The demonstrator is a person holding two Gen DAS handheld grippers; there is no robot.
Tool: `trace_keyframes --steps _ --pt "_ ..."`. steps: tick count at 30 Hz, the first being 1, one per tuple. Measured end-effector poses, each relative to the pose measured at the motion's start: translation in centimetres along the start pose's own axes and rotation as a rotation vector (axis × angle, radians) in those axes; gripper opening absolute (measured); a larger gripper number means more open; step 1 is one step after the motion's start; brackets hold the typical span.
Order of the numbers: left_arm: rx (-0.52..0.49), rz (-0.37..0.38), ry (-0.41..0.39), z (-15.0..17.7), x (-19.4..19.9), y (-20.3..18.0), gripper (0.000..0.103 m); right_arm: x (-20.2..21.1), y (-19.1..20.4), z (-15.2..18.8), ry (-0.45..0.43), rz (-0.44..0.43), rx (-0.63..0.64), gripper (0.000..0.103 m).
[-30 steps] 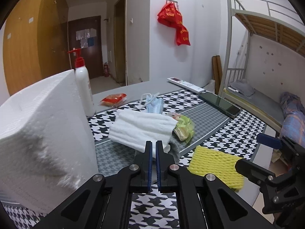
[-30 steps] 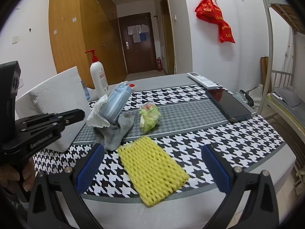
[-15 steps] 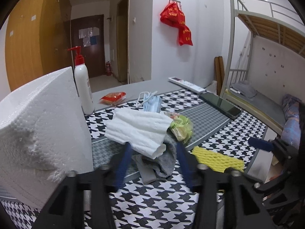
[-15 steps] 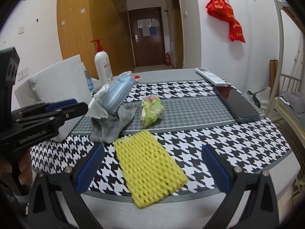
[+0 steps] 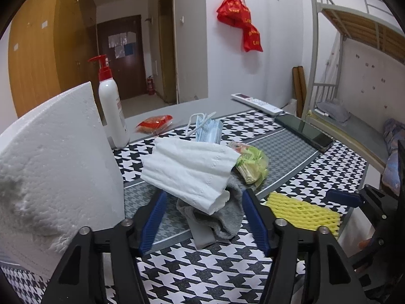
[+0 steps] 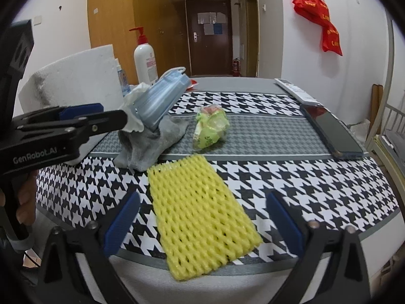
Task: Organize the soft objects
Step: 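Grasp the yellow foam net with the right gripper while the left tool reaches the white cloth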
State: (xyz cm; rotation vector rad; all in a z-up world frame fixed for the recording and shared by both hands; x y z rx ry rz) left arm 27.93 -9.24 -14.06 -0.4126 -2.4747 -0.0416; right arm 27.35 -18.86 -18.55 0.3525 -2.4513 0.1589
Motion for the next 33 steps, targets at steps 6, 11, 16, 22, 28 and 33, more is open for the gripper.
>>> trace_keyframes --steps 6,11,16,22,28,33 --pt "0.007 -0.036 0.005 -0.1 -0.8 0.4 0.073 -0.7 0.2 0.3 0.017 0.002 0.024 0.079" --pt "0.013 -0.062 -0.004 -0.3 -1.2 0.6 0.073 -1.0 0.3 0.6 0.03 -0.013 0.033 0.068" --pt "0.02 -0.076 -0.023 -0.5 -1.2 1.0 0.072 -0.8 0.6 0.7 0.03 -0.027 0.047 0.057" --pt "0.025 -0.1 -0.019 -0.6 -1.4 1.5 0.05 -0.9 0.6 0.7 0.033 -0.038 0.038 0.055" --pt "0.019 -0.11 0.005 -0.1 -1.9 1.4 0.027 -1.0 0.4 0.7 0.026 -0.04 0.033 0.055" --pt "0.019 -0.111 0.006 0.1 -1.7 1.4 0.011 -1.0 0.3 0.6 0.032 -0.047 0.025 0.052"
Point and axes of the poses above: each gripper's, at about its wrist camera, not at the fingertips, and x roughly against the way its jaws point, y to its left, z to its underside, the point moved 9 cm from there along -x, roughly the way its jaws point, and after that the axes turned 8 degrees about z, right-handed, at the moved point
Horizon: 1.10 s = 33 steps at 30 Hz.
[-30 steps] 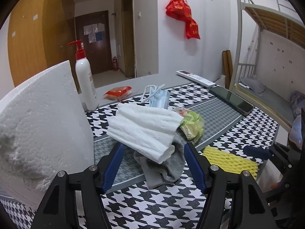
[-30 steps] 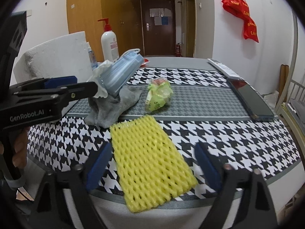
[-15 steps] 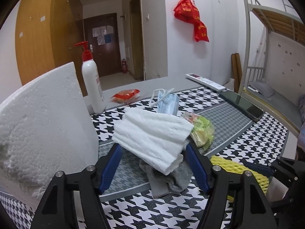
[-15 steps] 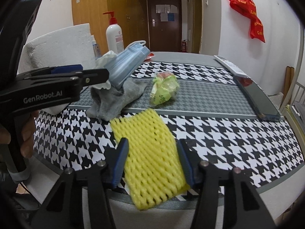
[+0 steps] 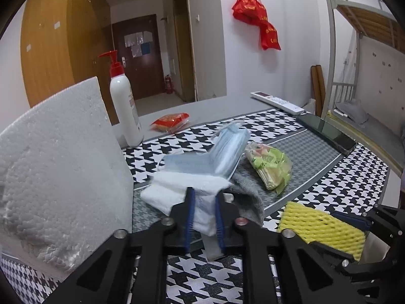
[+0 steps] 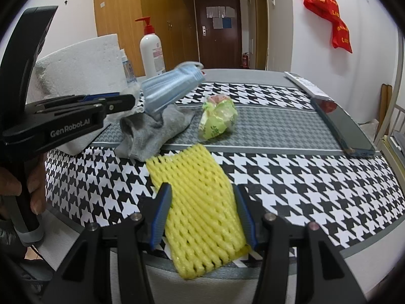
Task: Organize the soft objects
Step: 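Grasp the yellow foam net with the right gripper while the left tool reaches the white cloth, then grasp the white cloth with the left gripper and lift it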
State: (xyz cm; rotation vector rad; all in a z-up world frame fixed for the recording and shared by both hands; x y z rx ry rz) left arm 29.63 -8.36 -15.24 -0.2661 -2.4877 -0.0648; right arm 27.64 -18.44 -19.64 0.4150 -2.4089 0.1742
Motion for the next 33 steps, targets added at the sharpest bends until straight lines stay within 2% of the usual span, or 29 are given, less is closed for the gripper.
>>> trace_keyframes --steps 2,4,7,16,25,29,33 --pt "0.008 -0.004 0.004 0.1 0.0 0.3 0.009 0.2 0.3 -0.1 -0.001 -0.014 0.006 0.036" --pt "0.014 -0.001 0.004 0.3 0.1 0.5 0.005 0.3 0.5 -0.1 -0.003 -0.014 0.013 0.031" --pt "0.009 0.009 0.0 0.3 0.5 0.3 0.005 0.4 0.6 -0.1 -0.001 -0.02 0.013 0.026" --pt "-0.007 0.055 -0.059 -0.7 3.8 -0.4 0.004 1.3 0.4 -0.7 -0.021 -0.021 -0.017 0.023" --pt "-0.029 0.068 -0.117 -1.0 7.4 -0.7 0.004 3.1 0.3 -1.2 -0.056 -0.014 -0.031 0.023" --pt "-0.027 0.089 -0.1 -0.3 7.8 -0.8 0.004 4.2 0.6 -1.4 -0.079 -0.009 -0.028 0.023" --pt "0.02 0.097 -0.063 0.7 7.1 -0.3 0.005 4.8 0.5 -1.4 -0.086 -0.004 -0.032 0.023"
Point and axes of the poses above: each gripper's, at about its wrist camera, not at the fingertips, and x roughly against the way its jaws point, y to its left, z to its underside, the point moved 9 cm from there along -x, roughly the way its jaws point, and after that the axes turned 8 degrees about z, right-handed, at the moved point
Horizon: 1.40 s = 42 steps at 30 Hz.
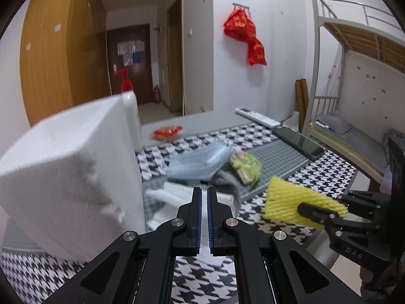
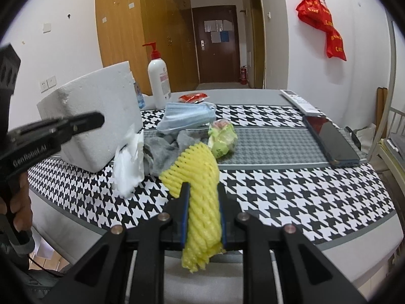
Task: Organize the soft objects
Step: 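Grasp the white cloth with the left gripper and lift it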
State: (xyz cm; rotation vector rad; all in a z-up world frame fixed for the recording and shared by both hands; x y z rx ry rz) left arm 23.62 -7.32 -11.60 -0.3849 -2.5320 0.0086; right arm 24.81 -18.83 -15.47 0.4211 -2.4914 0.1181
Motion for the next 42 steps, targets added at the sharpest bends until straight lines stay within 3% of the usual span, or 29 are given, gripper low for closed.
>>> trace_keyframes --steps 2,3,4,6,9,27,36,39,40,42 --pt "0.027 -0.012 0.028 0.6 -0.6 0.5 0.011 0.0 -0.1 0.1 0.002 0.003 -0.001 0.023" --pt "0.037 -0.013 0.036 0.8 -0.9 0.6 0.022 0.0 0.0 0.2 0.005 0.002 0.0 0.023" --pt "0.047 -0.014 0.04 1.1 -1.1 0.6 0.043 -0.1 0.0 0.2 0.008 0.002 0.002 0.023" --pt "0.073 -0.017 0.04 1.4 -1.3 0.8 0.066 -0.2 0.0 0.4 0.012 -0.002 0.006 0.023" --pt "0.081 -0.042 0.061 2.1 -1.9 0.9 0.067 -0.4 -0.1 0.5 0.018 -0.003 0.007 0.023" --pt "0.126 -0.139 0.213 5.8 -6.0 1.9 0.066 -1.2 -1.5 1.0 0.033 -0.019 -0.021 0.023" --pt "0.136 -0.105 0.232 6.1 -6.3 1.8 0.047 -1.2 -1.5 1.1 0.032 -0.025 -0.023 0.023" --pt "0.137 -0.105 0.231 6.0 -6.2 1.9 0.023 -1.0 -1.6 1.0 0.026 -0.024 -0.027 0.023" --pt "0.133 -0.108 0.228 6.0 -6.2 2.0 0.009 -0.9 -1.6 1.0 0.024 -0.023 -0.029 0.023" --pt "0.114 -0.112 0.224 5.9 -6.2 2.0 0.008 -0.7 -1.6 1.0 0.021 -0.022 -0.033 0.023"
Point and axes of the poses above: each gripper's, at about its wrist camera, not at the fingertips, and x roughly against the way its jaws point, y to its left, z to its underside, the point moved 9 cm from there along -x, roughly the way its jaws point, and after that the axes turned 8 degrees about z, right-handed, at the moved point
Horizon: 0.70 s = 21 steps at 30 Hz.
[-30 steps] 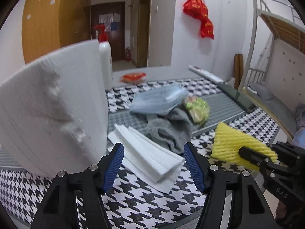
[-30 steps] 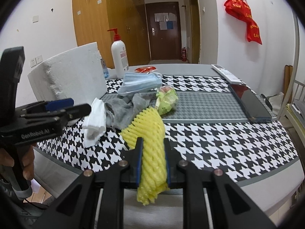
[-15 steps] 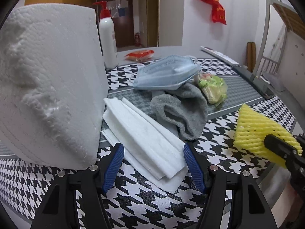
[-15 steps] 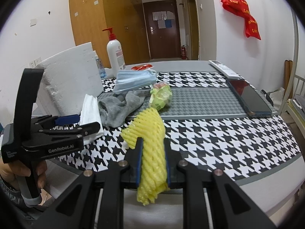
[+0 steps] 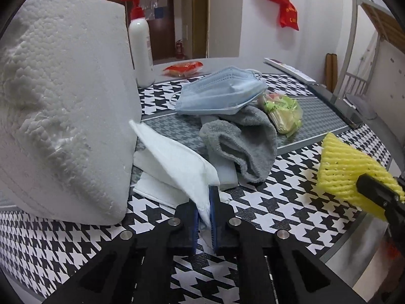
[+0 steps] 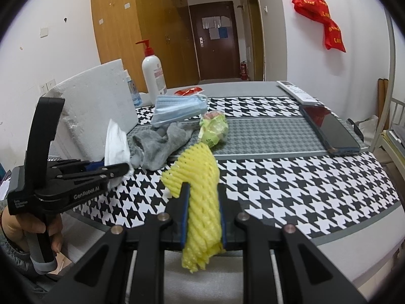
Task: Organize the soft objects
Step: 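Grasp the white cloth with the left gripper and lift it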
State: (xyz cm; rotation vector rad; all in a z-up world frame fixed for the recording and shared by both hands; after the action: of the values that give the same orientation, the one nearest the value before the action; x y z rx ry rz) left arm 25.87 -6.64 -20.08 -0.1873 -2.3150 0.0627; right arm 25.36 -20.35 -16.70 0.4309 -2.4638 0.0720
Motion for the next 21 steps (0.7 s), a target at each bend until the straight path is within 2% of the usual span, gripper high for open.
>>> trace_keyframes --steps 2,11,16,21 --pt "-0.015 0.006 -0.003 0.1 0.3 -0.2 0.007 0.2 0.0 0.0 -0.003 -0.001 -0.003 0.023" --pt "-0.079 0.031 -0.132 -1.1 4.1 -1.3 0.007 1.1 0.3 -0.6 -0.029 0.002 -0.004 0.023" --pt "-0.115 0.054 -0.166 -1.5 5.6 -1.9 0.007 1.9 0.6 -1.5 -0.061 -0.018 -0.029 0.023" --pt "-0.121 0.07 -0.234 -2.3 7.7 -2.1 0.007 2.8 1.0 -2.4 -0.098 -0.008 -0.028 0.023"
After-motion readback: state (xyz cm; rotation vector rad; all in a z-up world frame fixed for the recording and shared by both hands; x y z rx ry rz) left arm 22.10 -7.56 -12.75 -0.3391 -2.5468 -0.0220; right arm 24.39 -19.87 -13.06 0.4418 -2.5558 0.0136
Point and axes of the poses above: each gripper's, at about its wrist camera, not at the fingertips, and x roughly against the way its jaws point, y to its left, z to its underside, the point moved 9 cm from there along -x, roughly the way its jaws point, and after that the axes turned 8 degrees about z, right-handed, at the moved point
